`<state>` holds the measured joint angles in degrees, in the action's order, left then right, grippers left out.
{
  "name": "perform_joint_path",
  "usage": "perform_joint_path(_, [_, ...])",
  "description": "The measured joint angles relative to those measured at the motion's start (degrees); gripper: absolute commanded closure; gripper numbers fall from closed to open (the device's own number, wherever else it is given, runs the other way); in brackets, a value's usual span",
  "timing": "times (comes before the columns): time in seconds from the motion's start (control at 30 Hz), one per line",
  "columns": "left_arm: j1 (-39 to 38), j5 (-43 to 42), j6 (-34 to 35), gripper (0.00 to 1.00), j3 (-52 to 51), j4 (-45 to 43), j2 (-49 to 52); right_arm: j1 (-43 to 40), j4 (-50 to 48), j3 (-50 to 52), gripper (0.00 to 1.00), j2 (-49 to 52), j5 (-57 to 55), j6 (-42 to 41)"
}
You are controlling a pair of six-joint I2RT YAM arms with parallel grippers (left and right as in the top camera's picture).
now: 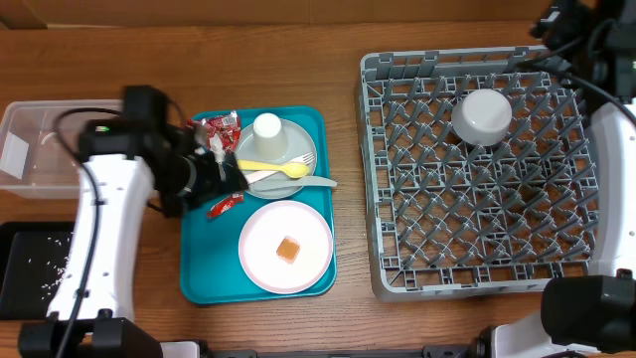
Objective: Sort waste into correct bins and load items into the dishwasher rack
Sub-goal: 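Withdraw the right arm and reach the left gripper toward the plate, then grasp the white plate rim with the left gripper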
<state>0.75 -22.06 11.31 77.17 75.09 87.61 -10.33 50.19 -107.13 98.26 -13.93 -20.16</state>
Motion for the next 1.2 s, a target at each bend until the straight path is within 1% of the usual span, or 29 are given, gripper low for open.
perform_joint_path(0.17, [-11.3,-0.2,-0.7,0.05,-4.6,-3.5,0.2,-5.6,0.2,0.0,0.0,0.0,-2.5,-2.4])
perform_joint_path(0.27, [-17.9,0.2,-0.9,0.09,-5.0,-5.2,0.3,-6.5,0.3,0.0,0.0,0.0,-3.1,-2.9])
perform_joint_path(0.33, [-21.8,0.9,-0.9,0.09,-5.0,-5.9,0.3,-6.5,0.2,0.0,0.0,0.0,-3.2,-3.1])
perform_joint_path(0.4, [-27.0,2.8,-0.8,0.13,-5.0,-6.4,0.3,-6.4,0.3,0.0,0.0,0.0,-3.2,-3.3])
perform_joint_path(0.5, [-34.0,7.3,1.0,0.16,-5.0,-6.7,0.3,-6.4,0.3,0.0,0.0,0.0,-3.2,-3.4])
perform_joint_path(0.63, [-42.6,12.1,2.8,0.16,-5.2,-7.1,0.9,-6.4,0.3,0.0,0.0,0.0,-3.2,-3.6])
perform_joint_path(0.77, [-49.1,15.0,3.8,0.15,-6.0,-7.5,3.1,-6.4,0.3,0.0,0.0,0.0,-3.2,-3.6])
perform_joint_path(0.87, [-52.2,17.1,5.1,0.17,-6.8,-7.5,6.1,-6.4,0.3,0.0,0.0,0.0,-3.2,-3.6])
perform_joint_path(0.97, [-53.2,18.5,5.7,0.21,-7.3,-7.6,10.2,-6.4,0.3,0.0,0.0,0.0,-3.2,-3.6])
perform_joint_path(1.0, [-53.2,19.0,5.9,0.23,-7.4,-7.6,11.4,-6.4,0.3,0.0,0.0,0.0,-3.2,-3.6])
perform_joint_path(1.07, [-53.1,20.6,6.2,0.31,-7.5,-7.6,13.7,-6.5,0.3,0.0,0.0,0.0,-3.2,-3.6])
perform_joint_path(1.2, [-52.3,22.2,6.6,0.31,-7.6,-7.7,15.6,-6.4,0.3,0.0,0.0,0.0,-3.2,-3.6])
